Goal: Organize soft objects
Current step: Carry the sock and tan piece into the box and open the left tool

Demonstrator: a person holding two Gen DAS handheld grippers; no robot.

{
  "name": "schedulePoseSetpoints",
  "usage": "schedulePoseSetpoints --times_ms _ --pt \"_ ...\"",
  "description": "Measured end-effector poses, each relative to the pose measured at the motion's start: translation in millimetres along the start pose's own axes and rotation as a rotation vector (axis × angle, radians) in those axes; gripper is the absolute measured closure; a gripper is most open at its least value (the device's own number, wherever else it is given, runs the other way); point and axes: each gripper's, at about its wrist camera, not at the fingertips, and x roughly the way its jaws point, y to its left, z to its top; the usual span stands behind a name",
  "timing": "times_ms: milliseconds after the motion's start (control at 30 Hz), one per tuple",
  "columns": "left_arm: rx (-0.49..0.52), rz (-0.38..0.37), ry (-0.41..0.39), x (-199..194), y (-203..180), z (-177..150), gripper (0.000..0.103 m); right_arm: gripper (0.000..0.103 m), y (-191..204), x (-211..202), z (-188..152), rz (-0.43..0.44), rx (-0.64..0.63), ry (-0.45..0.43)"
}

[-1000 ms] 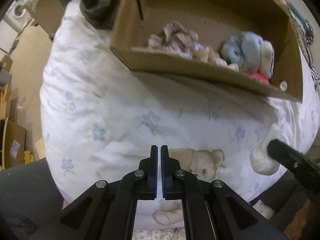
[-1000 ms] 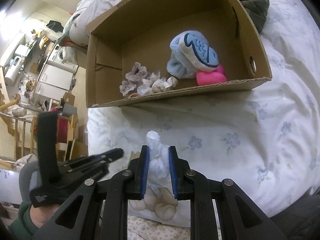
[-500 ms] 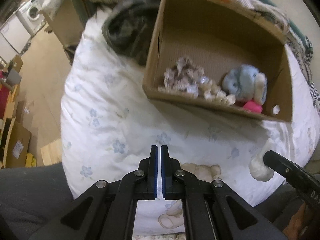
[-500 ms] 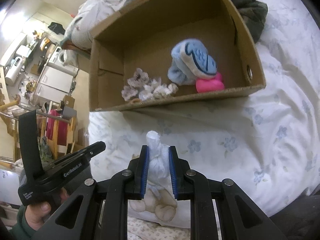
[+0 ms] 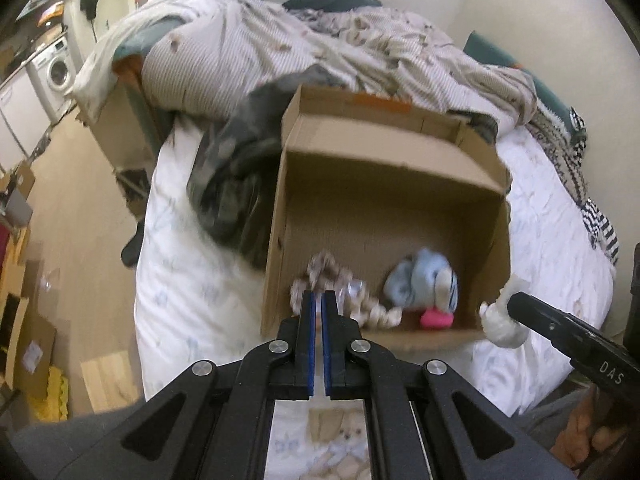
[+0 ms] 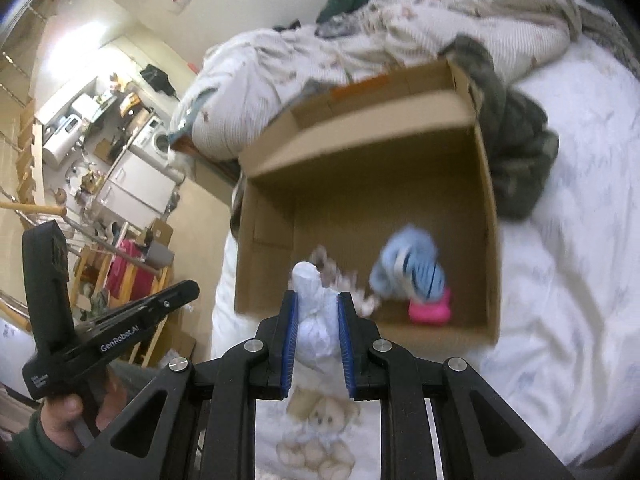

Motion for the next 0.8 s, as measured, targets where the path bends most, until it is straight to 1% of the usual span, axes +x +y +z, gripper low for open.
schedulePoseSetpoints --times_ms 100,200,267,367,533,633,800 --pt "0.009 -0.021 0.01 11.1 -2.8 16.4 0.1 0.082 -5.7 -1.5 11.6 0.007 -0.005 -0.043" --pt "0.021 -0.019 -0.008 22.0 -6.7 25.7 0.1 0.082 -14.3 5.9 18.7 -0.009 -0.007 -0.069" --pt "0.031 -0.015 -0.019 32.0 -9.7 30.2 0.1 0.082 -24.2 12.6 16.9 -0.01 0.014 -0.074" --pt "0.03 -0.022 -0.025 47.5 -11.4 32.1 0.1 0.082 -35.8 32.0 18.5 -0.044 0.033 -0.033" --pt "0.007 -0.056 -0.011 74.7 -8.2 27.8 0.1 0.082 -40.9 46.4 20.4 -0.067 0.037 -0.017" --pt "0.015 -0.038 0.002 88.6 -8.8 24.0 0.1 0.082 -41.4 54.5 17.0 -0.08 0.029 0.011" --pt "0.03 -0.053 0.024 100.4 -12.9 20.0 0.1 0.082 -40.8 61.7 14.6 -0.085 0.025 0.036"
